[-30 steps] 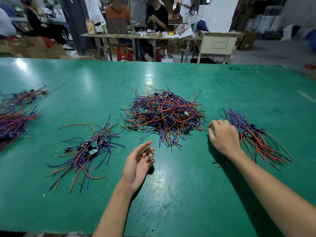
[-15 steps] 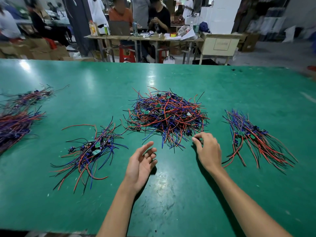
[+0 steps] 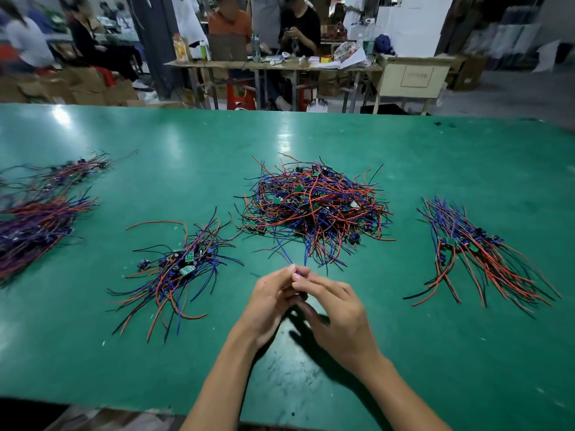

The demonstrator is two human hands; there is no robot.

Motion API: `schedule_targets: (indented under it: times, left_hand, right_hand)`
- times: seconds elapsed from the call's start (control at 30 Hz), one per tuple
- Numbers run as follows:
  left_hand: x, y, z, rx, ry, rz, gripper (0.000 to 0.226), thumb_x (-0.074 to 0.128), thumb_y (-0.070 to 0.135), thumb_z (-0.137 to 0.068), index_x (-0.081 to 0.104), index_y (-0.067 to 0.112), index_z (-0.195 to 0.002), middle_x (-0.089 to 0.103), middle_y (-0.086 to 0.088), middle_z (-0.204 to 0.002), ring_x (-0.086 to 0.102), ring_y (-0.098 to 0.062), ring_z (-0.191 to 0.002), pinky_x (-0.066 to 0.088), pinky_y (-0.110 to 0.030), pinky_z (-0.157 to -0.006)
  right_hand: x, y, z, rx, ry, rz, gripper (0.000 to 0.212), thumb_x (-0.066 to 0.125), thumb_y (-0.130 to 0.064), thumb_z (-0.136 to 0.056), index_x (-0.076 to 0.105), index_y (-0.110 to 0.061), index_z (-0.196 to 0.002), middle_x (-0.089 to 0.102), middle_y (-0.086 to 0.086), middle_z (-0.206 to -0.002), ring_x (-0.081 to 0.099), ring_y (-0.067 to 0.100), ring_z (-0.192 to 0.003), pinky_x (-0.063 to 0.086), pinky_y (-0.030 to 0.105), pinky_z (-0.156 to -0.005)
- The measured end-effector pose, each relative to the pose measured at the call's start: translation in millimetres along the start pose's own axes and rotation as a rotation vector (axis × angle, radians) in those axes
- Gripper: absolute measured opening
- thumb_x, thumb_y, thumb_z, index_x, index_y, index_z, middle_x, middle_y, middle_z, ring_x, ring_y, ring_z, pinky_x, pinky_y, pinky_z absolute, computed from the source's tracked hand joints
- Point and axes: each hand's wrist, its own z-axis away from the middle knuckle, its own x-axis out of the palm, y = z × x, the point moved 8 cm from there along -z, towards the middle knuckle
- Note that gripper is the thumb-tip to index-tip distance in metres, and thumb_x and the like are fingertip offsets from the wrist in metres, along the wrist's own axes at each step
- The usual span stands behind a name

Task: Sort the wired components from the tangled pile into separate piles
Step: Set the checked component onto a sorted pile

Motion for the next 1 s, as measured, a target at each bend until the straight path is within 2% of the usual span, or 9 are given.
schedule_targets:
  times: [0.13,0.27,0.37,0.5,0.57,0.67,0.73,0.83,1.0]
  left_hand:
    - [-30.2,35.0,-0.2,0.160,0.195,-0.197,0.024,0.058,0.024,-0.100,0.075,0.010,-0.091,0.076,-0.012,-0.087,0.068,-0.019,-0.067,0.055,-0.030,-0.063]
    - [-98.6,116.1,17.6,0.384,0.653,-0.766,0.023,0.060,0.025,-0.099,0.079,0.017,-0.087,0.076,-0.004,-0.074,0.068,-0.018,-0.065,0.053,-0.028,-0.064]
    - [-128.3,147.0,39.4,0.389,1.064,-1.255,0.028,0.067,0.029,-0.094,0.075,0.007,-0.109,0.069,-0.026,-0.103,0.058,-0.038,-0.102,0.048,-0.044,-0.083]
    - [-117.5,131.5,45.8,0.334,1.210,-1.374,0.061,0.073,0.025,-0.084,0.051,0.010,-0.139,0.034,-0.022,-0.148,0.032,-0.039,-0.123,0.033,-0.052,-0.099]
    - [-93.4,115.3,46.0,0.469,1.158,-1.338,0.055,0.072,0.020,-0.083,0.054,0.011,-0.134,0.037,-0.020,-0.146,0.033,-0.036,-0.121,0.032,-0.049,-0.099]
    - [-41.6,76.9,34.6,0.683,0.786,-1.292,0.027,0.067,0.016,-0.089,0.065,0.017,-0.116,0.059,-0.004,-0.119,0.045,-0.022,-0.103,0.039,-0.036,-0.091]
    - [-23.1,45.1,19.3,0.557,0.522,-1.042,0.012,0.060,0.019,-0.098,0.069,0.023,-0.105,0.069,0.006,-0.096,0.061,-0.016,-0.084,0.052,-0.033,-0.079]
    - [-3.5,9.7,-2.6,0.299,0.332,-0.603,0.025,0.050,0.026,-0.106,0.073,0.022,-0.098,0.075,0.000,-0.079,0.067,-0.018,-0.063,0.057,-0.030,-0.064]
    - [7.6,-1.7,-12.7,0.193,0.222,-0.304,0.031,0.052,0.022,-0.104,0.075,0.005,-0.093,0.073,-0.008,-0.072,0.056,-0.013,-0.054,0.047,-0.018,-0.052]
  right_hand:
    - [-13.8,2.2,0.5,0.025,0.110,0.000,0.028,0.075,-0.017,-0.088,0.070,-0.016,-0.116,0.064,-0.008,-0.135,0.061,0.012,-0.122,0.046,0.029,-0.101]
    - [-9.4,54.4,-17.0,0.425,0.015,0.248,0.037,0.073,-0.018,-0.087,0.063,-0.017,-0.122,0.062,-0.002,-0.124,0.057,0.022,-0.112,0.045,0.038,-0.093]
    - [-0.7,95.7,-20.4,0.693,-0.134,0.342,0.029,0.062,-0.028,-0.098,0.066,-0.017,-0.125,0.058,0.003,-0.123,0.051,0.025,-0.115,0.039,0.038,-0.096]
    - [2.7,109.9,-11.2,0.782,-0.136,0.295,0.017,0.060,-0.026,-0.100,0.074,-0.018,-0.106,0.063,0.003,-0.107,0.052,0.025,-0.106,0.036,0.036,-0.090]
    - [2.4,107.0,-8.3,0.767,-0.134,0.309,0.016,0.059,-0.024,-0.101,0.073,-0.018,-0.103,0.065,0.003,-0.103,0.053,0.026,-0.101,0.035,0.036,-0.086]
    - [-7.4,104.1,-4.6,0.787,-0.039,0.242,0.014,0.058,-0.019,-0.102,0.070,-0.014,-0.099,0.064,0.003,-0.100,0.055,0.027,-0.097,0.035,0.037,-0.083]
    - [-18.4,93.3,-4.4,0.748,0.057,0.202,0.012,0.057,-0.017,-0.102,0.067,-0.012,-0.098,0.062,0.001,-0.098,0.054,0.027,-0.095,0.038,0.038,-0.081]
    - [-27.7,57.9,-4.0,0.527,0.126,0.168,0.006,0.061,-0.013,-0.099,0.066,-0.014,-0.096,0.061,-0.001,-0.094,0.056,0.024,-0.088,0.044,0.038,-0.076]
    - [-6.1,3.1,7.6,0.067,-0.139,0.095,0.016,0.055,-0.024,-0.102,0.069,-0.019,-0.099,0.064,-0.006,-0.096,0.058,0.017,-0.088,0.044,0.030,-0.078]
